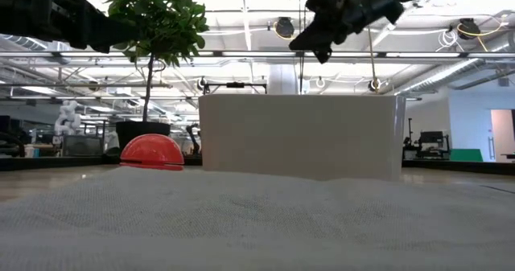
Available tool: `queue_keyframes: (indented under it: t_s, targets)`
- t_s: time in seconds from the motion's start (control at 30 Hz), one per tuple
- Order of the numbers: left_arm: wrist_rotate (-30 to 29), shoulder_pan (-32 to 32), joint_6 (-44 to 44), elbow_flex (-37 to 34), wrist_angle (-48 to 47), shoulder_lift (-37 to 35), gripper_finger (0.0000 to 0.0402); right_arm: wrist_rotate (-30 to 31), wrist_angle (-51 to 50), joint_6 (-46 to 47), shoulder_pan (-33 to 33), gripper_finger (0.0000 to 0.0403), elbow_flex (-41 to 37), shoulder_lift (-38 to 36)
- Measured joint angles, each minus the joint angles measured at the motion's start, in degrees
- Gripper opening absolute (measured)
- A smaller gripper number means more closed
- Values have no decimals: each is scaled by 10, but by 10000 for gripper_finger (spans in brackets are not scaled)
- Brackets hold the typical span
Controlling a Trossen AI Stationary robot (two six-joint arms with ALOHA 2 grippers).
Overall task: Pick and placing Produce into tupperware
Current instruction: Put the yellow pineapple into the gray bin
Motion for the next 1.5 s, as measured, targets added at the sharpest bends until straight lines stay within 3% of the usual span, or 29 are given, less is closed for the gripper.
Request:
queue_keyframes:
  t_s: [0.73, 0.83, 0.93, 1.3, 1.5]
  targets:
    - [0, 0, 0, 0, -22, 0, 15, 4, -315, -55, 19, 0, 259, 203]
    - [0, 0, 0, 0, -23, 0, 15, 36, -365, -65, 28, 0, 284, 224]
    - [0, 0, 0, 0, -23, 0, 15, 67, -395, -69, 33, 0, 297, 244]
    - [0, 0, -3, 0, -27, 0, 15, 71, -398, -80, 39, 4, 299, 264]
    - [0, 0, -12, 0, -36, 0, 15, 63, -398, -80, 39, 50, 299, 262]
